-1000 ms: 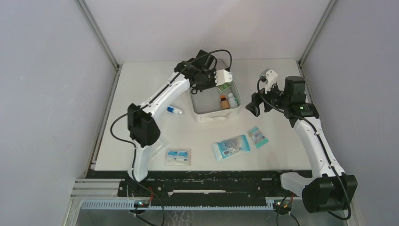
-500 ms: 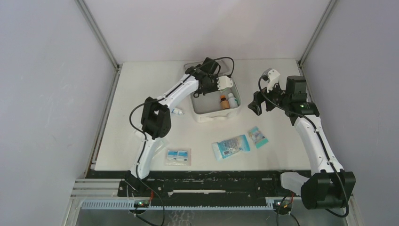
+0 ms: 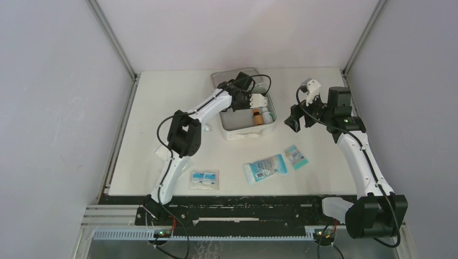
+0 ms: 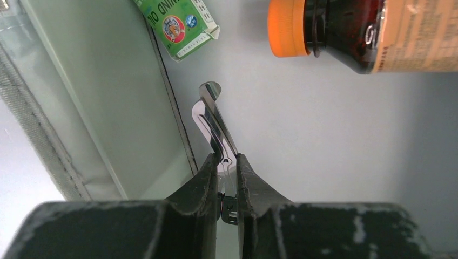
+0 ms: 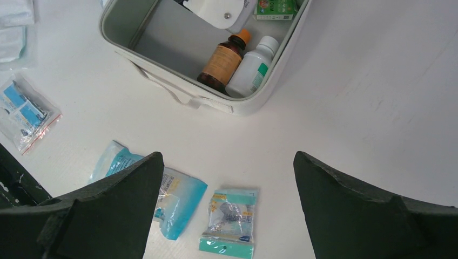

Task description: Organize the medicine kit

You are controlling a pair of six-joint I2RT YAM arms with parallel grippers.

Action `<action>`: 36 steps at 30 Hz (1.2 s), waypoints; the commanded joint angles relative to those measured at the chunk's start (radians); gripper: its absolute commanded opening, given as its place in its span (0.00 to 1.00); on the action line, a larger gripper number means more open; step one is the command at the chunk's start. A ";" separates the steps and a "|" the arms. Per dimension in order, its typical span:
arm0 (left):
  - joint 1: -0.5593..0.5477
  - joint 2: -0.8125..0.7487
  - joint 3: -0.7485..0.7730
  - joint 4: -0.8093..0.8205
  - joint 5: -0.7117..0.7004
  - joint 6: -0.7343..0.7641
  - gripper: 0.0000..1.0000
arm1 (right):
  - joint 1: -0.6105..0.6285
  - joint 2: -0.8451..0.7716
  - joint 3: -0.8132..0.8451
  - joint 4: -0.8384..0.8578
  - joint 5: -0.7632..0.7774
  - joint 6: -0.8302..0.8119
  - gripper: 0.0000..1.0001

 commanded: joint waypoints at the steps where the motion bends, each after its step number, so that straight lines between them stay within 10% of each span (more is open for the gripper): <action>1: 0.005 0.024 0.082 0.055 -0.043 0.045 0.00 | -0.003 0.001 0.038 0.024 0.004 0.001 0.90; 8: 0.005 0.051 0.083 0.071 -0.083 0.058 0.03 | -0.005 -0.001 0.038 0.024 0.005 -0.001 0.90; 25: 0.005 -0.150 -0.032 0.135 -0.103 -0.077 0.63 | -0.005 -0.008 0.043 0.015 -0.011 0.004 0.90; 31: 0.006 -0.339 -0.181 0.190 -0.125 -0.153 0.98 | -0.005 -0.021 0.046 0.010 -0.014 0.004 0.90; 36: 0.017 -0.511 -0.355 0.242 -0.148 -0.228 1.00 | 0.020 -0.042 0.069 -0.062 0.043 -0.034 0.91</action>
